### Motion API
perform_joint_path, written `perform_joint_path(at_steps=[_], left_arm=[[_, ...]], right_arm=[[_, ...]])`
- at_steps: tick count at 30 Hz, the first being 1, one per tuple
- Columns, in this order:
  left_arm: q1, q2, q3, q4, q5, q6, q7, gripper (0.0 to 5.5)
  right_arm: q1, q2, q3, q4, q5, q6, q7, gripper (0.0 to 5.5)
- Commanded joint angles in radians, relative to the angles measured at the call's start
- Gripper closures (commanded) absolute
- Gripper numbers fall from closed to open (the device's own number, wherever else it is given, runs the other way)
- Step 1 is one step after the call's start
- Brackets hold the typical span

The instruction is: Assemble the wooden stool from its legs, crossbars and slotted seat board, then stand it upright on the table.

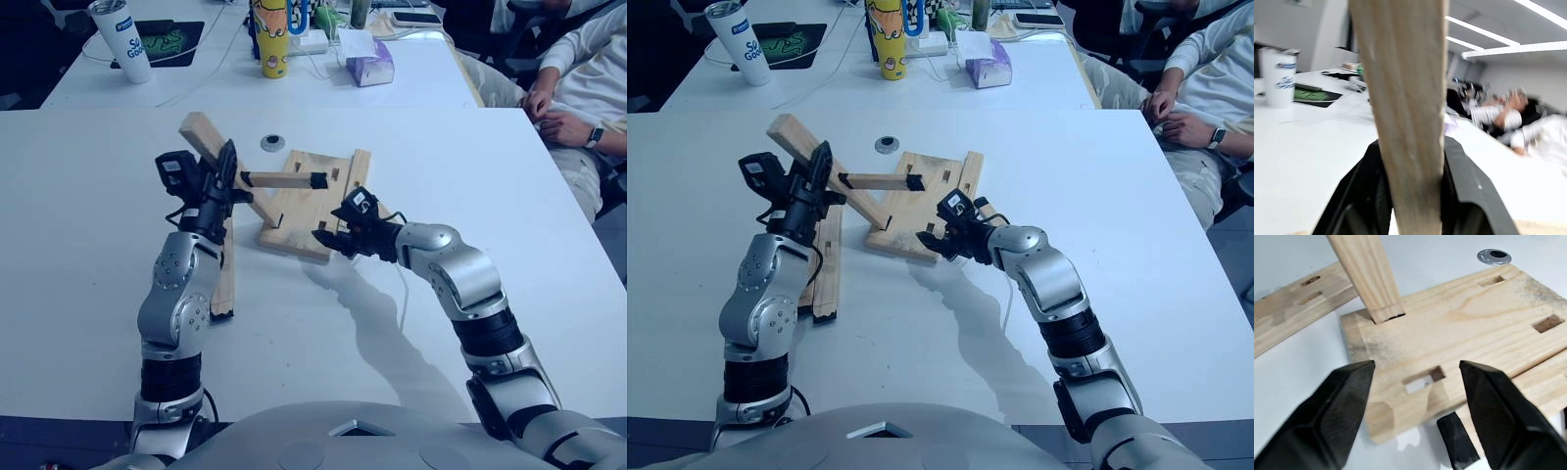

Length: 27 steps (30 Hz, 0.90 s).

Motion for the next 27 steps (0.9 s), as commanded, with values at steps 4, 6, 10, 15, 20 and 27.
perform_joint_path(at_steps=[4,6,10,15,20,27], left_arm=[[0.054,0.019,-0.026,0.024,0.074,0.132,0.007,4.48],[0.062,0.013,-0.013,0.041,0.082,0.110,0.001,4.48],[0.065,-0.007,0.009,0.049,0.083,0.038,-0.019,4.48],[0.039,-0.009,0.023,0.000,0.083,0.006,-0.037,3.75],[-0.017,-0.034,0.059,-0.050,0.053,-0.005,-0.040,3.04],[-0.061,-0.042,0.088,-0.105,0.047,-0.011,-0.041,2.42]], right_arm=[[-0.003,-0.009,-0.023,0.016,-0.001,-0.017,-0.009,2.30],[0.001,-0.013,-0.026,0.022,-0.003,-0.025,-0.009,2.30],[0.005,-0.020,-0.026,0.031,-0.007,-0.039,-0.007,2.30],[0.003,-0.025,-0.027,0.032,-0.006,-0.042,-0.003,2.30],[0.000,-0.021,-0.028,0.033,-0.003,-0.042,-0.004,2.30],[0.003,-0.017,-0.028,0.033,-0.002,-0.042,-0.005,2.30]])
